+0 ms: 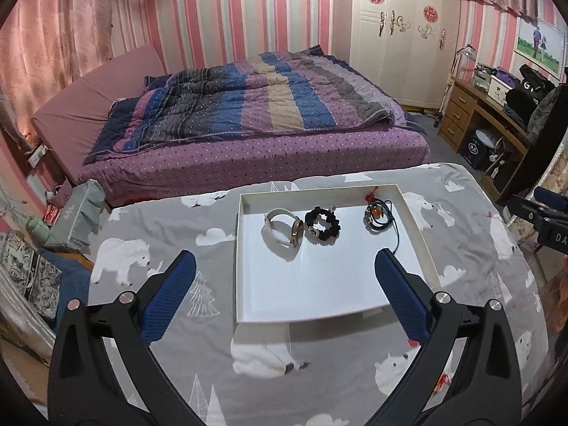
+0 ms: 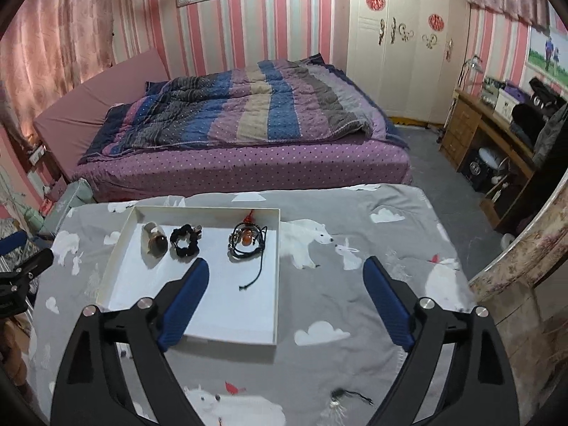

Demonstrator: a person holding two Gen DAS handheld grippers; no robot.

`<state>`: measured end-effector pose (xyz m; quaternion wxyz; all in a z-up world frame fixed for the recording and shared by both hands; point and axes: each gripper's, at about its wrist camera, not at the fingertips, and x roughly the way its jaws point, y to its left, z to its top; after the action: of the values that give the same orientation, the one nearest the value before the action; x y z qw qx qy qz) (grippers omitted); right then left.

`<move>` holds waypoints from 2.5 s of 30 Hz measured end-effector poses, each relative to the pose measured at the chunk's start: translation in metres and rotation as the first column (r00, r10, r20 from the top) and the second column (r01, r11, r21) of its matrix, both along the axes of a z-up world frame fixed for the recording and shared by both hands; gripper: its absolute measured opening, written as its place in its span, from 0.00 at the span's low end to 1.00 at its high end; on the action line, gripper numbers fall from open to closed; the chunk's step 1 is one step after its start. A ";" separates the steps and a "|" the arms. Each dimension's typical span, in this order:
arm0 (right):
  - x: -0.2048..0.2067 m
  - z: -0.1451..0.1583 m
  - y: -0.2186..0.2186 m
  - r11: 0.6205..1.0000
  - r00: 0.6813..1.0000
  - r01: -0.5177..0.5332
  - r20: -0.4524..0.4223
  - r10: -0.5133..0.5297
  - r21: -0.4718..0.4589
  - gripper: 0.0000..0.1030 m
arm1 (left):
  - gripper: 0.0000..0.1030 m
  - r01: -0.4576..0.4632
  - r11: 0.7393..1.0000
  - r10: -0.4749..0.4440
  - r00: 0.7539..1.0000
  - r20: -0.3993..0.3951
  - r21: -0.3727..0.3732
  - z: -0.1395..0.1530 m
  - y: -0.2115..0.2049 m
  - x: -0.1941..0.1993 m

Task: Organize jewelry
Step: 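Withdraw both grippers from the tray toward the remaining jewelry, then grasp the black cord necklace with the left gripper while the right gripper grasps the silver-charm cord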

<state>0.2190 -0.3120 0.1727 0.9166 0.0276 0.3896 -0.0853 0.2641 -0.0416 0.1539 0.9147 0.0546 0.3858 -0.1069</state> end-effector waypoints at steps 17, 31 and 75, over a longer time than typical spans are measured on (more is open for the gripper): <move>-0.076 0.000 -0.004 0.992 0.999 0.008 -0.037 -0.013 -0.128 0.88 | 0.97 0.012 0.999 -0.014 0.999 -0.037 -0.034 -0.025 0.017 -0.080; -0.121 -0.083 -0.039 0.996 0.992 0.052 -0.115 -0.060 -0.075 0.88 | 0.97 0.075 0.996 -0.080 0.992 -0.100 -0.051 -0.095 0.006 -0.138; -0.140 -0.138 -0.066 0.996 0.991 0.080 -0.109 -0.083 -0.035 0.88 | 0.97 0.112 0.987 -0.127 0.983 -0.134 -0.112 -0.116 0.033 -0.156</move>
<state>0.0785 -0.3778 0.0347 0.8897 0.0246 0.4370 -0.1301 0.1076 -0.0082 0.0379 0.8788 0.0222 0.4392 -0.1852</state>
